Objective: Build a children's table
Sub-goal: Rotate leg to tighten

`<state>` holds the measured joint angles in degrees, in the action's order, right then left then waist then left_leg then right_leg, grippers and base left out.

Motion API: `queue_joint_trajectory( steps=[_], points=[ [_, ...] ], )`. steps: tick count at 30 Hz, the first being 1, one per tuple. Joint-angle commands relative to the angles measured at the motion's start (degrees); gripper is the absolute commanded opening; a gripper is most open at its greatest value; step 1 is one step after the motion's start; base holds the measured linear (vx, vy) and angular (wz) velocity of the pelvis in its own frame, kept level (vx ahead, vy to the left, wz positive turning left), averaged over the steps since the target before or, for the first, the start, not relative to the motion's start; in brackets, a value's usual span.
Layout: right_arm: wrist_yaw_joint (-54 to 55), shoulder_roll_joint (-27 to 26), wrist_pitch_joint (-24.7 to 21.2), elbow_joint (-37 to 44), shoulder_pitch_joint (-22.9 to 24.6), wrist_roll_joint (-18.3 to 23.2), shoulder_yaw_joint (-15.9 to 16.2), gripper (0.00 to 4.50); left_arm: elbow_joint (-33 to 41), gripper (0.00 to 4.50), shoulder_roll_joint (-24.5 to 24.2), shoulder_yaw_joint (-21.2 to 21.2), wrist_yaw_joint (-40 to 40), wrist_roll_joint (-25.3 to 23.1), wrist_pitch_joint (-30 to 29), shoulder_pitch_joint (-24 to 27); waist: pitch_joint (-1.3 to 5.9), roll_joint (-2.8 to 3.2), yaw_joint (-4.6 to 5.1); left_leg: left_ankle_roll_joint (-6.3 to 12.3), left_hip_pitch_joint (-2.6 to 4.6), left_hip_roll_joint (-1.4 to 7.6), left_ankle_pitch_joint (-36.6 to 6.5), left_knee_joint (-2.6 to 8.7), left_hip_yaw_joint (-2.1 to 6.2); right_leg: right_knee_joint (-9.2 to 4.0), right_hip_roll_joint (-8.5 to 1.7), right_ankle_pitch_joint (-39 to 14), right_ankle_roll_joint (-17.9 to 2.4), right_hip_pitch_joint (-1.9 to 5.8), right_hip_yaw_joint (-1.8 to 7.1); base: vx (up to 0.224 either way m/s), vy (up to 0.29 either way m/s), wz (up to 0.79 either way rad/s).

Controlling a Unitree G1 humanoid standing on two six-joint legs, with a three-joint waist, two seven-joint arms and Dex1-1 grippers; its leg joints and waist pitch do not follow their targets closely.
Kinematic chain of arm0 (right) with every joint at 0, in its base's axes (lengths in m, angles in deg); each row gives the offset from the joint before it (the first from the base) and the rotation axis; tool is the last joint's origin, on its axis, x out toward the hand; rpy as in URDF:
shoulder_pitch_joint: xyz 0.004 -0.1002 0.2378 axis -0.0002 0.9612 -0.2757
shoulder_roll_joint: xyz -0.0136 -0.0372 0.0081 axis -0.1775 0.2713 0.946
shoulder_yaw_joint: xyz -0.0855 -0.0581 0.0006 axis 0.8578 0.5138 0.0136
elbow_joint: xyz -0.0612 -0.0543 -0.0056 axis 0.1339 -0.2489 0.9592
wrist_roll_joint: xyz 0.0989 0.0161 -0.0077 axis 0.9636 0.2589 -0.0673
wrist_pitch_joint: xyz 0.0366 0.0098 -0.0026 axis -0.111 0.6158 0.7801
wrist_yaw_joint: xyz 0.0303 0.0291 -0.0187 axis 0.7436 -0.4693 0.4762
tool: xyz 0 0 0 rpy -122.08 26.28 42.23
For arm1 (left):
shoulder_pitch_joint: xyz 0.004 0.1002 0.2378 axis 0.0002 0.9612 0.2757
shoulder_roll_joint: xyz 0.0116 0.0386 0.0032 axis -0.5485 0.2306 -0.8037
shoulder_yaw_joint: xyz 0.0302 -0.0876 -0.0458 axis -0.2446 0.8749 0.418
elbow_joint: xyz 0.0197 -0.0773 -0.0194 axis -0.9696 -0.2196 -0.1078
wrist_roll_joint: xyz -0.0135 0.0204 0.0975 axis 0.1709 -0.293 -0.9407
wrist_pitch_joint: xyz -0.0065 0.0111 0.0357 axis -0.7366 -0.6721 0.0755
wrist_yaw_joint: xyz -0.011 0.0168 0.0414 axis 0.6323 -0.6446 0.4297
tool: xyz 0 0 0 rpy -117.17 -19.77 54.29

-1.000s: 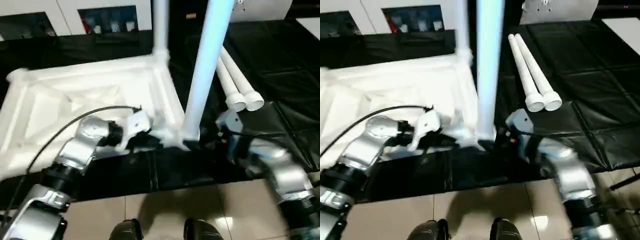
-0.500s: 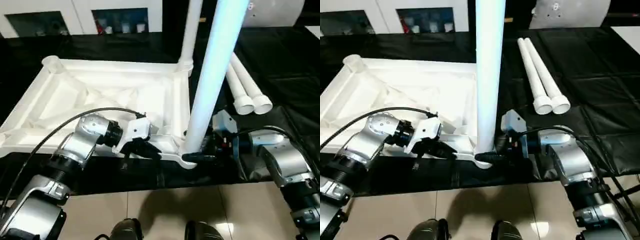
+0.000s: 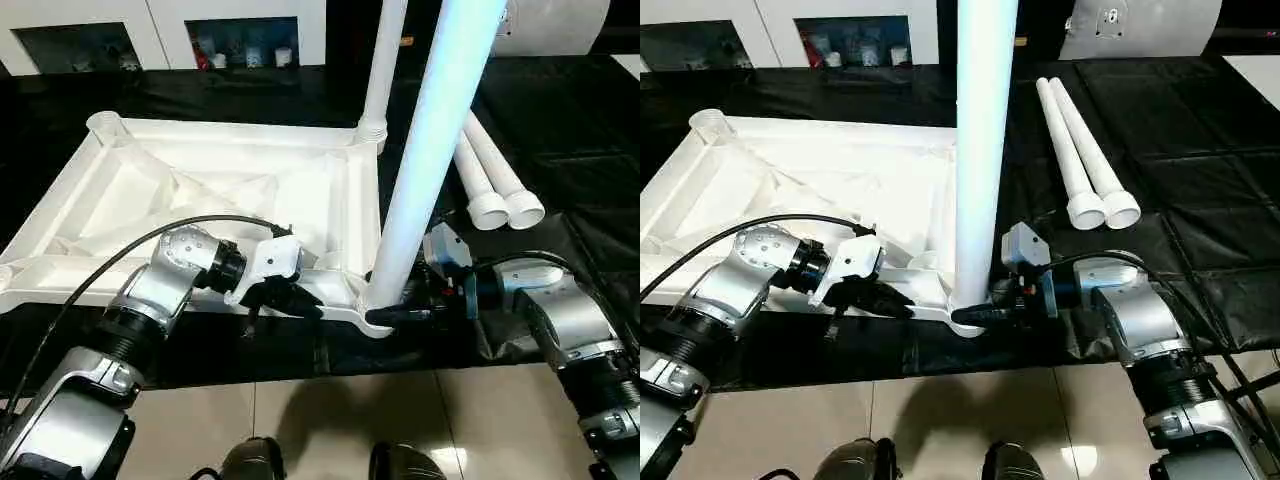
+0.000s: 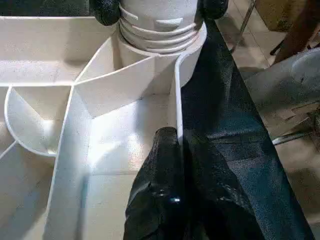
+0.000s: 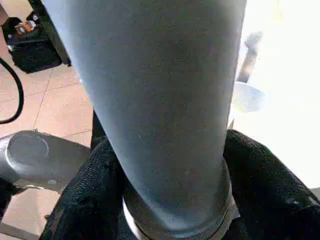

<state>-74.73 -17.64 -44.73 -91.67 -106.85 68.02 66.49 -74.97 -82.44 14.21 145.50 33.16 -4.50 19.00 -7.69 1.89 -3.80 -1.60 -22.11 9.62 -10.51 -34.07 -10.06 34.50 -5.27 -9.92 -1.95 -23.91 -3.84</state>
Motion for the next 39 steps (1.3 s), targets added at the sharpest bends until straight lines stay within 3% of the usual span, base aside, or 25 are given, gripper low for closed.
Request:
queue_joint_trajectory(
  steps=[1, 3, 5, 7, 9, 10, 11, 12, 13, 15, 16, 17, 18, 20, 21, 23, 25, 27, 29, 33, 34, 35, 36, 37, 39],
  points=[
    [-1.22, -0.45, -1.8, 1.24, 1.47, 1.25, 1.39, 2.63, -0.2, 0.0, 0.47, -1.28, 0.74, -0.42, -0.74, 1.13, 5.02, -0.74, -0.03, 7.48, 0.86, 3.43, -4.66, 3.64, 0.69, -3.02, -3.55, -7.17, -16.2, 3.47, 2.72, 0.0, 0.0, 0.0],
    [1.66, -2.0, -4.65, 2.78, 2.59, 2.67, 0.2, 2.61, 0.53, 0.0, 1.07, -0.35, -1.19, 0.09, -2.35, 1.47, 5.02, -0.86, -0.08, 7.47, 0.84, 3.45, -4.68, 3.68, 0.69, -3.03, -3.52, -7.24, -16.17, 3.51, 2.71, 0.0, 0.0, 0.0],
    [5.52, -4.15, -7.33, 5.43, 4.04, 3.97, -0.81, 2.61, 1.4, 0.0, 2.23, 1.04, -5.61, 0.01, -5.34, 1.51, 5.02, -0.6, -0.22, 7.26, 0.84, 3.58, -4.95, 3.74, 0.75, -3.12, -3.63, -7.33, -16.29, 3.45, 2.71, 0.0, 0.0, 0.0],
    [12.18, -7.27, -10.0, 7.61, 5.23, 3.27, -1.32, 2.58, 2.12, 0.0, 4.38, 3.01, -11.49, 0.18, -9.57, 1.09, 4.87, -0.48, -0.21, 5.9, 0.94, 3.53, -6.51, 3.98, 0.81, -3.45, -3.6, -10.42, -15.63, 3.32, 2.71, 0.0, 0.0, 0.0],
    [20.13, -11.34, -12.72, 8.95, 5.91, 2.0, -2.08, 2.56, 3.07, 0.0, 7.16, 5.13, -17.79, 0.57, -14.02, 0.53, 4.25, -0.53, 0.32, 2.31, 1.2, 3.3, -11.8, 4.52, 0.93, -4.48, -3.72, -20.19, -13.14, 2.96, 2.82, 0.0, 0.0, 0.0],
    [24.09, -13.69, -14.01, 9.13, 5.92, 1.65, -2.78, 2.56, 3.68, 0.0, 8.46, 5.75, -20.17, 0.64, -15.36, 0.41, 4.32, -0.87, 0.57, 1.13, 1.06, 3.06, -12.82, 4.63, 1.2, -4.81, -3.85, -23.98, -11.3, 3.28, 2.67, 0.0, 0.0, 0.0],
    [25.57, -14.65, -14.53, 9.12, 5.83, 1.65, -3.12, 2.55, 3.8, 0.0, 9.03, 6.02, -21.33, 0.6, -15.94, 0.35, 4.19, -0.75, 0.82, 0.63, 0.85, 3.02, -13.41, 4.83, 1.36, -4.98, -3.79, -25.47, -10.21, 3.16, 2.61, 0.0, 0.0, 0.0],
    [33.7, -19.94, -17.06, 8.74, 5.11, 1.65, -5.2, 2.55, 4.01, 0.0, 12.02, 7.23, -27.18, 0.23, -18.37, -0.07, 4.18, -0.43, 0.97, 0.34, 1.01, 3.07, -13.77, 4.89, 1.33, -4.96, -3.7, -25.45, -10.01, 3.01, 2.71, 0.0, 0.0, 0.0],
    [33.7, -19.94, -17.06, 8.74, 5.11, 1.65, -5.2, 2.54, 4.01, 0.0, 12.02, 7.23, -27.18, 0.23, -18.37, -0.07, 4.21, -0.53, 1.26, 0.1, 1.07, 3.14, -13.89, 4.94, 1.31, -4.99, -3.64, -24.99, -10.16, 2.81, 2.8, 0.0, 0.0, 0.0],
    [44.92, -26.43, -20.06, 7.74, 3.86, 0.43, -8.06, 2.54, 3.54, 0.0, 16.2, 8.72, -35.32, -0.96, -20.77, -0.86, 4.07, -0.68, 1.75, -0.39, 0.94, 2.9, -15.26, 5.06, 1.43, -5.23, -3.61, -26.55, -9.19, 2.81, 2.62, 0.0, 0.0, 0.0],
    [49.16, -28.39, -19.93, 6.85, 3.34, -0.73, -8.82, 2.54, 3.21, 0.0, 17.89, 9.29, -38.64, -1.55, -21.47, -1.37, 4.03, -0.78, 2.06, -1.09, 1.23, 2.68, -16.6, 5.05, 1.51, -5.77, -3.63, -30.32, -7.48, 2.47, 2.5, 0.0, 0.0, 0.0],
    [50.39, -28.91, -19.71, 6.5, 3.18, -1.11, -9.02, 2.54, 3.08, 0.0, 18.39, 9.46, -39.64, -1.72, -21.63, -1.54, 4.05, -0.68, 2.06, -1.06, 1.46, 2.67, -16.8, 5.02, 1.53, -5.96, -3.69, -30.99, -7.1, 2.33, 2.55, 0.0, 0.0, 0.0],
    [51.05, -29.19, -19.59, 6.31, 3.09, -1.31, -9.13, 2.54, 3.01, 0.0, 18.66, 9.55, -40.17, -1.82, -21.72, -1.64, 4.14, -0.59, 1.97, -0.61, 1.47, 2.7, -16.3, 5.04, 1.48, -6.19, -3.74, -30.21, -6.58, 2.36, 2.62, 0.0, 0.0, 0.0],
    [60.35, -33.01, -19.62, 2.86, 1.8, -1.22, -13.51, 2.54, 2.9, 0.0, 20.93, 9.59, -43.66, -3.04, -22.07, -2.38, 4.36, -0.64, 2.06, -0.08, 1.21, 2.77, -14.74, 5.28, 1.42, -5.89, -3.56, -26.41, -7.09, 2.41, 2.72, 0.0, 0.0, 0.0],
    [60.35, -33.01, -19.62, 2.86, 1.8, -1.22, -13.51, 3.1, 2.9, 0.0, 20.93, 9.59, -43.66, -3.04, -22.07, -2.38, 4.36, -0.56, 2.0, 0.05, 1.34, 2.71, -14.89, 5.23, 1.28, -5.96, -3.39, -25.22, -7.36, 2.25, 2.7, 0.0, 0.0, 0.0],
    [63.48, -35.3, -19.12, 1.74, 1.73, 0.86, -17.06, 3.24, 3.76, 0.0, 21.03, 8.76, -42.5, -3.23, -21.39, -2.06, 4.6, -0.47, 1.96, 0.52, 1.09, 2.77, -13.83, 5.22, 1.21, -5.58, -3.45, -21.33, -8.31, 2.52, 2.84, 0.0, 0.0, 0.0],
    [63.95, -35.56, -18.53, 2.2, 2.16, -0.17, -17.24, 3.34, 4.71, 0.0, 20.02, 7.7, -39.88, -3.53, -20.21, -1.14, 4.86, -0.48, 1.99, 1.26, 0.78, 2.83, -12.62, 5.25, 1.33, -5.05, -3.38, -16.85, -9.22, 2.98, 2.71, 0.0, 0.0, 0.0],
    [64.6, -35.79, -18.17, 2.59, 2.33, -1.2, -17.41, 3.6, 5.02, 0.0, 19.14, 7.06, -38.36, -3.85, -19.07, -0.43, 5.14, -0.21, 2.07, 1.51, 0.96, 2.87, -11.18, 5.04, 1.18, -4.66, -3.23, -13.42, -10.24, 2.92, 2.79, 0.0, 0.0, 0.0],
    [66.15, -35.39, -16.54, 2.88, 2.44, -2.95, -17.07, 3.72, 5.28, 0.0, 18.12, 6.13, -36.21, -3.88, -16.95, 0.38, 5.11, -0.4, 2.04, 2.43, 0.88, 2.64, -10.62, 4.84, 0.9, -4.83, -3.37, -13.29, -11.06, 2.94, 2.81, 0.0, 0.0, 0.0],
    [67.95, -34.71, -14.49, 3.22, 2.58, -4.14, -17.36, 4.06, 5.33, 0.0, 17.3, 5.21, -33.3, -3.39, -12.84, 1.17, 5.32, -0.17, 1.89, 1.84, 0.8, 2.76, -8.89, 4.74, 0.8, -4.77, -3.34, -13.8, -10.59, 3.04, 2.8, 0.0, 0.0, 0.0],
    [68.79, -33.98, -13.23, 3.71, 2.92, -5.08, -17.49, 4.15, 4.93, 0.0, 17.24, 5.06, -32.57, -3.24, -11.29, 1.36, 5.51, -0.47, 1.72, 1.79, 0.76, 2.8, -7.49, 4.63, 0.81, -4.44, -3.33, -11.63, -11.01, 3.14, 2.82, 0.0, 0.0, 0.0],
    [70.11, -33.14, -12.01, 5.23, 3.87, -6.4, -18.08, 4.15, 3.39, 0.0, 17.44, 5.35, -33.68, -3.57, -9.27, 1.09, 5.8, -0.88, 1.77, 2.06, 0.78, 2.79, -6.58, 4.53, 0.66, -4.22, -3.15, -9.86, -11.2, 3.25, 2.82, 0.0, 0.0, 0.0],
    [70.11, -33.14, -12.01, 5.23, 3.87, -6.4, -18.08, 4.24, 3.39, 0.0, 17.44, 5.35, -33.68, -3.57, -9.27, 1.09, 5.8, -0.88, 1.77, 2.06, 0.78, 2.79, -6.58, 4.53, 0.66, -4.22, -3.15, -9.86, -11.2, 3.25, 2.82, 0.0, 0.0, 0.0],
    [70.71, -32.55, -11.27, 10.04, 6.36, -6.18, -19.52, 4.34, 0.44, 0.0, 18.41, 7.3, -36.9, -3.24, -7.21, 0.12, 5.78, -0.69, 1.65, 2.94, 1.03, 2.78, -4.72, 4.38, 0.52, -3.96, -2.93, -6.2, -11.96, 3.05, 2.86, 0.0, 0.0, 0.0],
    [71.27, -32.62, -10.88, 14.97, 8.97, -5.85, -20.09, 4.47, -1.26, 0.43, 19.17, 9.48, -38.76, -2.07, -6.4, -0.76, 5.93, -0.63, 0.86, 4.27, 1.01, 2.81, -3.11, 4.24, 0.48, -3.52, -2.99, -3.16, -12.82, 3.24, 2.83, 0.0, 0.0, 0.0]
  ],
)
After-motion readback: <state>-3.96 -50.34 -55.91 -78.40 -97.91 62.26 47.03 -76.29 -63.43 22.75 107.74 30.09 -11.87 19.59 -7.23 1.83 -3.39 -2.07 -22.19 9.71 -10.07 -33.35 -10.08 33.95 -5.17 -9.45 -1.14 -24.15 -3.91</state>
